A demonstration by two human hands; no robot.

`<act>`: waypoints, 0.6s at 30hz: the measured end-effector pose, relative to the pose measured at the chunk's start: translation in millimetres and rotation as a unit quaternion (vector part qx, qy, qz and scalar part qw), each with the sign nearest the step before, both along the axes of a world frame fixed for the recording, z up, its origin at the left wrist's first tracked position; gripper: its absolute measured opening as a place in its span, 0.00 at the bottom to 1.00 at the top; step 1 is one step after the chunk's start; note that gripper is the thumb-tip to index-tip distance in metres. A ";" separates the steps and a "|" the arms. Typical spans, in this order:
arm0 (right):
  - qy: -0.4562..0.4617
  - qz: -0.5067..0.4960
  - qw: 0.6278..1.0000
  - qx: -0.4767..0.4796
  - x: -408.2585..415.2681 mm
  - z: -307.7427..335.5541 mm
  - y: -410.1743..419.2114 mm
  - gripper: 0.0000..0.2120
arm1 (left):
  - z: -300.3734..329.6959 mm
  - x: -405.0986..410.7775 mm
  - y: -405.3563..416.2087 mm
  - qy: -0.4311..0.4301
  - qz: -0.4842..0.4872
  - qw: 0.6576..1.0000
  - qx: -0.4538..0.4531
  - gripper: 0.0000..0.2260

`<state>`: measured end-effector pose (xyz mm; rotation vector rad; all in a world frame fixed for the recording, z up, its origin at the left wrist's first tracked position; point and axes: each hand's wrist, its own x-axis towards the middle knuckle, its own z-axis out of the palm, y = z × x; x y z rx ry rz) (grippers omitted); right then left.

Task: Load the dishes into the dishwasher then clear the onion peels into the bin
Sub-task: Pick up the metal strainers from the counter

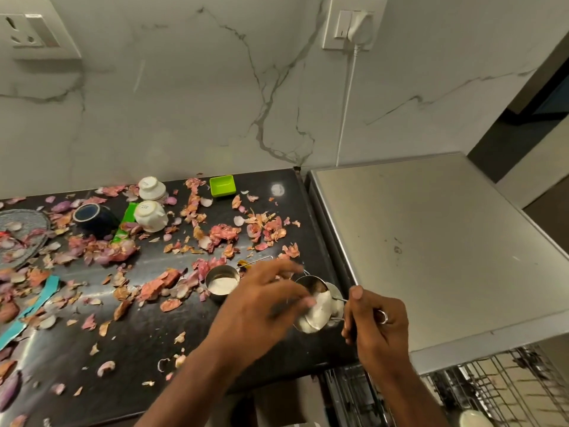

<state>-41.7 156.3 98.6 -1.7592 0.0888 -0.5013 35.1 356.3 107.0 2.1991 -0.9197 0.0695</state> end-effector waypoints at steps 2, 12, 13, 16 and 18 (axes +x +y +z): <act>-0.006 0.020 1.000 -0.011 0.8 1.2 -3.4 0.28 | -1.6 -4.3 -17.6 -0.011 -0.028 0.993 0.111 0.07; -0.019 0.023 1.000 -0.006 -2.4 4.6 -18.2 0.30 | -6.7 -3.4 -49.2 0.044 0.011 0.971 0.236 0.12; -0.018 0.024 1.000 -0.008 -2.9 3.5 -18.5 0.31 | -6.8 -4.2 -51.4 0.044 0.011 0.969 0.244 0.13; -0.017 0.028 0.999 -0.005 -3.8 1.4 -18.2 0.30 | -3.3 -8.5 -56.5 0.045 0.017 0.964 0.261 0.13; -0.022 0.033 0.999 -0.010 -4.6 1.4 -18.5 0.30 | -0.7 -10.2 -58.3 0.029 0.025 0.965 0.259 0.13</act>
